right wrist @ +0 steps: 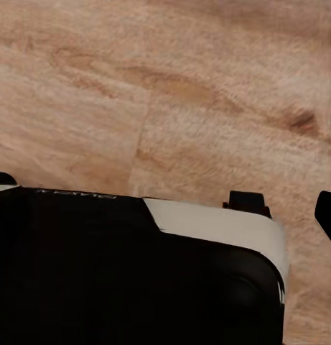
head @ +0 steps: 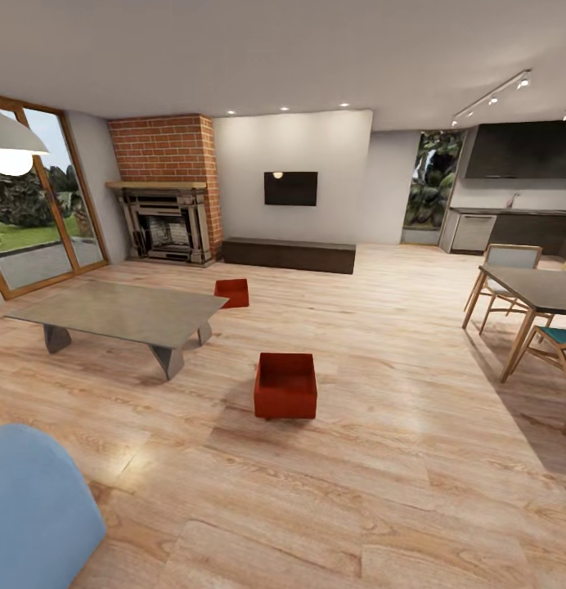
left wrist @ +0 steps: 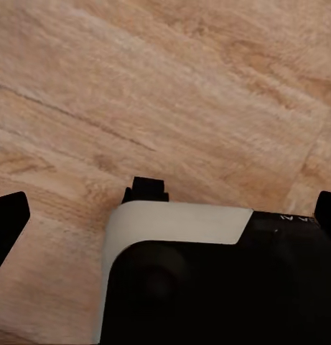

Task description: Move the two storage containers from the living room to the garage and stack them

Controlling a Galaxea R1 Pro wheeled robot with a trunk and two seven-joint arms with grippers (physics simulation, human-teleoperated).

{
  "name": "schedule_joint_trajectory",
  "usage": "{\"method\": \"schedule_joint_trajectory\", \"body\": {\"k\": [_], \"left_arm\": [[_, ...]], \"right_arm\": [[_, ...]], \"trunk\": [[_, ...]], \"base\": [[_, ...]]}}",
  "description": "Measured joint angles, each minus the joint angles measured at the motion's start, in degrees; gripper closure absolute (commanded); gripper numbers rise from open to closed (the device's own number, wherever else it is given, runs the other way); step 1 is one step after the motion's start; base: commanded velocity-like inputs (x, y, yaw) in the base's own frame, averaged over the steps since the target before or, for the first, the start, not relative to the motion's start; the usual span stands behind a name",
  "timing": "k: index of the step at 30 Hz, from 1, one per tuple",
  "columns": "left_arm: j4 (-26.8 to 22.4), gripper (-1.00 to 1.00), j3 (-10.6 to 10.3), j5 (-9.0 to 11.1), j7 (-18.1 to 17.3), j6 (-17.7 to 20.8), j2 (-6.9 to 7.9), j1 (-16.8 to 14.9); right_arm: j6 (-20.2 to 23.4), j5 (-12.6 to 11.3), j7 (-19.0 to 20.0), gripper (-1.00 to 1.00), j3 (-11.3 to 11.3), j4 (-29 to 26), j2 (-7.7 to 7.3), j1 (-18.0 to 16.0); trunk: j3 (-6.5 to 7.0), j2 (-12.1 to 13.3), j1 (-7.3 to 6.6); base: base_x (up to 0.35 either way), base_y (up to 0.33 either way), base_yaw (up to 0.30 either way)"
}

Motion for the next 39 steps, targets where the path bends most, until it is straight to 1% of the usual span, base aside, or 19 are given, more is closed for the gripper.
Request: {"method": "schedule_joint_trajectory", "body": {"k": [1, 2, 3, 6, 7, 8, 10, 15, 17, 20, 22, 23, 24, 28, 33, 36, 39], "left_arm": [[-0.5, -1.0, 0.0, 0.0, 0.0, -0.2, 0.03, 0.0], [-1.9, -1.0, 0.0, 0.0, 0.0, -0.6, 0.1, 0.0], [-6.6, -1.0, 0.1, 0.0, -0.1, -1.1, 0.62, -0.1], [-11.9, -1.0, 0.1, 0.1, -0.1, -1.3, 1.39, 0.0], [-17.6, -1.0, 0.2, 0.2, -0.1, -1.4, 2.06, 0.0], [-20.3, -1.0, 0.3, 0.3, -0.1, -1.4, 2.18, 0.0], [-23.2, -1.0, 0.3, 0.3, -0.1, -1.4, 2.31, 0.0], [-27.8, -1.0, 0.4, 0.4, -1.4, -2.0, 2.48, 0.0], [-28.8, -1.0, 0.5, 0.4, -2.5, -3.4, 2.51, 0.0], [-29.3, -1.0, 0.6, 0.3, -4.3, -7.0, 2.61, 0.0], [-29.2, -1.0, 0.6, 0.3, -5.8, -9.5, 2.84, 0.0], [-28.7, -1.0, 0.6, 0.2, -7.3, -11.2, 3.05, 0.0], [-28.4, -1.0, 0.6, 0.2, -8.0, -11.8, 3.13, 0.0], [-27.6, -1.0, 0.6, 0.2, -9.5, -13.2, 3.27, 0.0], [-26.3, -1.0, 0.6, 0.1, -10.2, -13.9, 3.38, 0.0], [-25.1, -1.0, 0.6, 0.2, -10.3, -14.1, 3.41, 0.0], [-24.4, -1.0, 0.5, 0.2, -10.4, -14.1, 3.43, 0.0]], "right_arm": [[0.0, 0.0, 0.0, -1.0, 0.0, -1.5, 0.0, 0.0], [0.1, 0.0, 0.1, -1.0, 0.0, -4.2, -0.01, 0.0], [0.2, 0.0, 0.3, -1.0, 0.1, -8.8, -0.01, 0.0], [0.3, 0.0, 0.4, -1.0, 0.2, -12.7, -0.02, 0.0], [0.4, 0.0, 0.4, -1.0, 0.2, -17.3, -0.02, 0.0], [0.4, 0.1, 0.4, -1.0, 0.2, -18.7, -0.02, 0.1], [0.3, 0.1, 0.4, -1.0, 0.1, -20.4, -0.06, 0.0], [0.1, 0.1, 0.2, -1.0, 0.1, -22.8, -0.17, 0.0], [0.0, 0.1, 0.2, -1.0, 0.0, -23.6, -0.28, 0.0], [0.0, 0.1, 0.2, -1.0, -0.1, -24.5, -0.47, 0.0], [0.0, 0.1, 0.1, -1.0, -0.1, -24.8, -0.54, 0.0], [0.0, 0.1, 0.1, -1.0, -0.2, -25.0, -0.58, 0.0], [0.0, 0.1, 0.0, -1.0, -0.2, -25.0, -0.59, 0.0], [-0.1, 0.1, 0.0, -1.0, -0.2, -25.1, -0.65, 0.0], [0.0, 0.0, -0.5, -1.0, -0.3, -24.7, -0.68, 0.0], [0.0, 0.0, -1.8, -1.0, -0.3, -23.7, -0.66, -0.1], [0.0, -0.1, -4.6, -1.0, -0.3, -22.2, -0.65, -0.3]], "trunk": [[0.0, 0.0, 0.0], [0.01, 0.0, 0.0], [0.02, 0.0, 0.0], [0.0, 0.0, 0.0], [0.02, 0.0, 0.0], [0.0, 0.0, 0.0], [0.0, 0.0, 0.0], [0.0, 0.0, 0.0], [0.0, 0.0, 0.0], [0.0, 0.0, 0.0], [0.0, 0.0, 0.0], [0.0, 0.0, 0.0], [0.0, 0.0, 0.0], [0.0, 0.0, 0.0], [0.0, 0.0, 0.0], [-0.01, 0.0, 0.0], [0.0, 0.0, 0.0]], "base": [[0.002, 0.0, 0.0], [0.0, 0.0, 0.0], [0.0, 0.0, 0.0], [0.0, 0.0, 0.0], [0.0, 0.0, 0.0], [0.0, 0.0, 0.0], [0.0, 0.0, 0.0], [0.0, 0.0, 0.0], [0.0, 0.0, 0.0], [0.0, 0.0, 0.0], [0.0, 0.0, 0.0], [0.0, 0.0, 0.0], [0.0, 0.0, 0.0], [0.0, 0.0, 0.0], [0.0, 0.0, 0.0], [0.0, 0.0, 0.0], [0.0, 0.0, 0.0]]}}
